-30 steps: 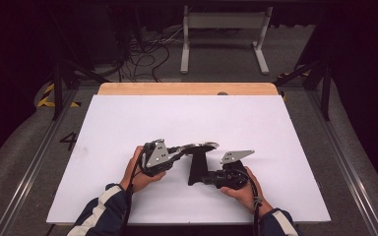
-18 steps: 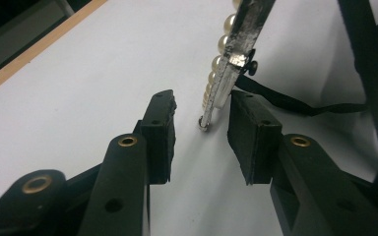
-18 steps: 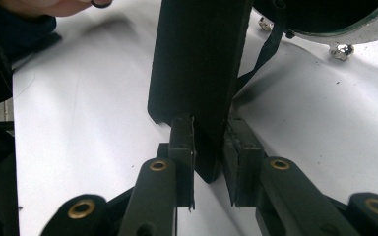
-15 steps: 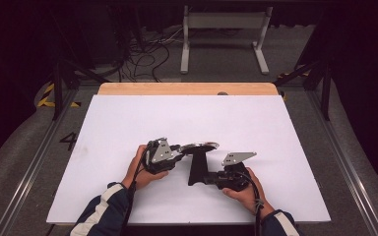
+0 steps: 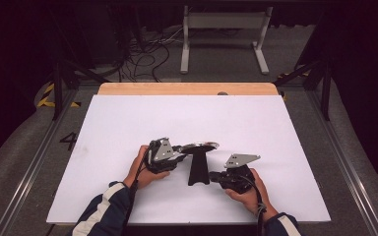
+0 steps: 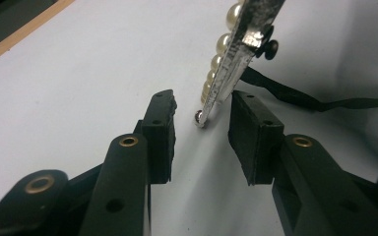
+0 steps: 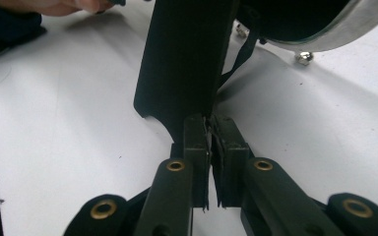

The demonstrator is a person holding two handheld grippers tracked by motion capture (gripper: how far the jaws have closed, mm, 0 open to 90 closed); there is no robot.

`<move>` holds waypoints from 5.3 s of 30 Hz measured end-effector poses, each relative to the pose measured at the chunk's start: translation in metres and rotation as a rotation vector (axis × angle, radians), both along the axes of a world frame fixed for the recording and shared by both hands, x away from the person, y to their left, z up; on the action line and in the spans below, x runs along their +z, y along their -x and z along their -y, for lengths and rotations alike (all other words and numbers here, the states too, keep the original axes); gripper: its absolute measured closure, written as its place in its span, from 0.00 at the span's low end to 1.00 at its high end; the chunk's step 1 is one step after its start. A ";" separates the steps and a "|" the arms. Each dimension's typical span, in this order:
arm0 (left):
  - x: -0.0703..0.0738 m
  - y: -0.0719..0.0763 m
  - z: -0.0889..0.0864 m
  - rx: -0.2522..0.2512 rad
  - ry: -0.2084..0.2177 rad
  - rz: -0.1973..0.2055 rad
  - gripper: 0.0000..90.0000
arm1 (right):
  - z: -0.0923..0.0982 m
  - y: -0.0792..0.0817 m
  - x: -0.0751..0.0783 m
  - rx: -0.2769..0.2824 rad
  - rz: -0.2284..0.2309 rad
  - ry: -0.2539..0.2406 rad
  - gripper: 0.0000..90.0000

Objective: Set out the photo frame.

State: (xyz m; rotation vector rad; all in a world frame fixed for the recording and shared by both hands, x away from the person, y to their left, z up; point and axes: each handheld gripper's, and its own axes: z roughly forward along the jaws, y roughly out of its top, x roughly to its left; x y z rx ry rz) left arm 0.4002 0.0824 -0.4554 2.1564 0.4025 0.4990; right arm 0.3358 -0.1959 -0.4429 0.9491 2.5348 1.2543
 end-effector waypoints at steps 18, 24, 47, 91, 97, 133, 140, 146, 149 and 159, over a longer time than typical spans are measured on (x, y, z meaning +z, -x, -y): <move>-0.002 -0.002 0.001 -0.008 -0.001 -0.003 0.76 | -0.036 0.030 0.029 -0.059 0.260 -0.080 1.00; -0.001 0.000 0.002 -0.014 0.004 0.008 0.77 | -0.066 0.034 0.021 -0.042 0.301 -0.036 1.00; 0.007 0.006 -0.001 -0.047 0.025 0.041 0.84 | -0.084 0.030 0.003 -0.127 0.257 0.076 1.00; 0.015 0.023 0.009 -0.088 -0.072 0.094 0.89 | -0.088 0.025 -0.015 -0.161 0.217 0.155 1.00; 0.015 0.024 0.010 -0.096 -0.072 0.082 0.89 | -0.078 0.023 -0.015 -0.125 0.204 0.136 1.00; 0.019 0.036 0.021 -0.119 -0.066 0.030 0.86 | -0.035 0.010 -0.012 -0.092 0.121 0.104 1.00; 0.019 0.038 0.026 -0.114 -0.052 0.012 0.85 | -0.028 0.007 -0.012 -0.094 0.105 0.115 1.00; 0.018 0.040 0.028 -0.123 -0.043 0.004 0.84 | -0.020 0.005 -0.012 -0.103 0.095 0.118 1.00; 0.018 0.040 0.029 -0.124 -0.039 0.003 0.84 | -0.019 0.004 -0.011 -0.103 0.092 0.121 1.00; 0.017 0.042 0.031 -0.123 -0.029 -0.009 0.83 | -0.013 0.002 -0.011 -0.105 0.091 0.127 1.00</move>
